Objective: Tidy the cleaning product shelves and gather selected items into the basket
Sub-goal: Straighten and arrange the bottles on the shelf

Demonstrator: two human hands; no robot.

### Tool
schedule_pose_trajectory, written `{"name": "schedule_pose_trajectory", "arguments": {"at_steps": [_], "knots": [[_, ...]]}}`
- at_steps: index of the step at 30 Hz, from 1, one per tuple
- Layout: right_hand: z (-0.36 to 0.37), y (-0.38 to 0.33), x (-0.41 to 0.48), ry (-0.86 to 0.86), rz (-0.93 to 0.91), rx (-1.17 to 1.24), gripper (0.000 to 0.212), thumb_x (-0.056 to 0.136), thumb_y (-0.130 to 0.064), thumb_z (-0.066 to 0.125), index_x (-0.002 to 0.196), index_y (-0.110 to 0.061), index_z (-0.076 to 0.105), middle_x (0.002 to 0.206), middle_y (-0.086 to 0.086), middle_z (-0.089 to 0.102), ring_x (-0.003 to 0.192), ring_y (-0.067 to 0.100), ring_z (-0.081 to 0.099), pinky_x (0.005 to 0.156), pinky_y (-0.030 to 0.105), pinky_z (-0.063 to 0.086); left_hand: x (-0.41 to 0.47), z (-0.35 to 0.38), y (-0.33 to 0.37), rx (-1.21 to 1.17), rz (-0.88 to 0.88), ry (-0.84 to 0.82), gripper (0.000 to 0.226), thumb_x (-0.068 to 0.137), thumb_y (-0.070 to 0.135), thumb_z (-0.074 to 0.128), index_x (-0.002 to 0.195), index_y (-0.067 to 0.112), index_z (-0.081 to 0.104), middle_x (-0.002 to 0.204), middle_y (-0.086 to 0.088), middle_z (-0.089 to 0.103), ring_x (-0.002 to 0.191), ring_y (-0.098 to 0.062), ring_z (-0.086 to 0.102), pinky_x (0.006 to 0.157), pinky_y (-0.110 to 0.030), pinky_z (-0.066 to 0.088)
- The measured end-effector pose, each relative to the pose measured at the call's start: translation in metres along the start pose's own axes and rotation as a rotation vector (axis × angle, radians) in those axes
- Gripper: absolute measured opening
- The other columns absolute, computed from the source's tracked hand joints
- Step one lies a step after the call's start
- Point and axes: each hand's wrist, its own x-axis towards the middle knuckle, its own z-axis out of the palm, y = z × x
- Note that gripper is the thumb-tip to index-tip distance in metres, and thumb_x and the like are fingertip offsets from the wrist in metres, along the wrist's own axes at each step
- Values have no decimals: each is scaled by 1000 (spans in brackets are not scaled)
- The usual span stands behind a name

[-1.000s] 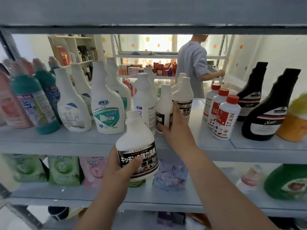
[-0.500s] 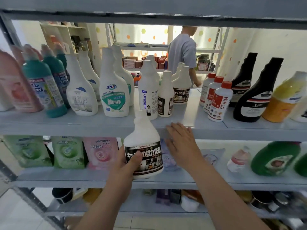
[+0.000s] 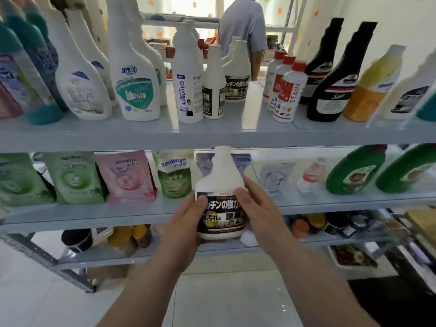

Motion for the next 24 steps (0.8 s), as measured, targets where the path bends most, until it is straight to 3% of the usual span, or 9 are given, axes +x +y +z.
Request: {"name": "schedule_pose_trajectory", "arguments": {"at_steps": [3, 6, 8, 10, 12, 16, 18, 21, 24], "knots": [[-19, 0, -5, 4, 60, 75, 36, 92, -55, 67, 127, -46, 67, 121, 0, 75, 107, 23, 74, 81, 55, 62, -3, 23, -10, 10, -93, 127, 33, 103, 45, 50, 116, 19, 66, 95, -12, 78, 68, -27, 75, 43, -31, 51], [-41, -1, -2, 9, 246, 203, 53, 87, -65, 58, 127, -32, 70, 127, 14, 71, 119, 40, 66, 105, 78, 37, -6, 50, -20, -144, -236, 173, 32, 104, 44, 48, 100, 19, 68, 75, -7, 71, 52, -21, 61, 34, -20, 34], [-57, 4, -2, -48, 338, 244, 66, 84, -71, 52, 130, -27, 67, 130, 16, 70, 125, 41, 63, 105, 68, 46, -5, 68, -33, -209, -335, 150, 28, 101, 41, 51, 98, 21, 70, 82, -8, 66, 69, -25, 59, 33, -16, 30], [-73, 9, -5, -67, 414, 340, 64, 83, -70, 54, 125, -25, 71, 119, 11, 76, 108, 29, 74, 83, 46, 62, -3, 87, -50, -255, -408, 112, 22, 91, 39, 60, 99, 23, 74, 96, -12, 58, 88, -32, 53, 31, -14, 30], [-88, 13, -9, -49, 452, 429, 66, 81, -64, 60, 128, -19, 70, 113, 12, 77, 97, 26, 76, 76, 38, 62, 0, 103, -66, -254, -428, 84, 28, 75, 42, 67, 94, 24, 78, 101, -13, 58, 87, -33, 57, 32, -17, 36], [-121, 19, -13, -80, 417, 456, 79, 72, -50, 75, 133, -4, 60, 110, 20, 73, 95, 32, 73, 82, 41, 61, 2, 123, -92, -129, -355, 6, 48, 76, 59, 68, 99, 19, 82, 105, -11, 77, 86, -26, 76, 57, -40, 60], [-139, 22, -16, -157, 392, 430, 86, 63, -43, 73, 134, 2, 56, 111, 25, 68, 97, 37, 68, 82, 43, 60, 0, 131, -102, -3, -275, -76, 67, 63, 65, 86, 109, 17, 78, 108, -11, 77, 92, -25, 76, 70, -43, 62], [-165, 21, -18, -302, 246, 313, 84, 58, -31, 67, 136, -5, 52, 112, 22, 62, 102, 37, 60, 88, 47, 51, -3, 143, -119, 168, -180, -82, 104, 42, 43, 101, 132, 13, 58, 120, -16, 72, 106, -31, 71, 82, -45, 59], [-186, 16, -20, -529, 162, 227, 79, 57, -21, 66, 134, -12, 50, 119, 16, 58, 108, 36, 56, 91, 49, 45, -8, 153, -128, 359, -76, -33, 98, 48, 30, 92, 137, 20, 51, 120, -8, 71, 110, -26, 70, 84, -38, 59]]}}
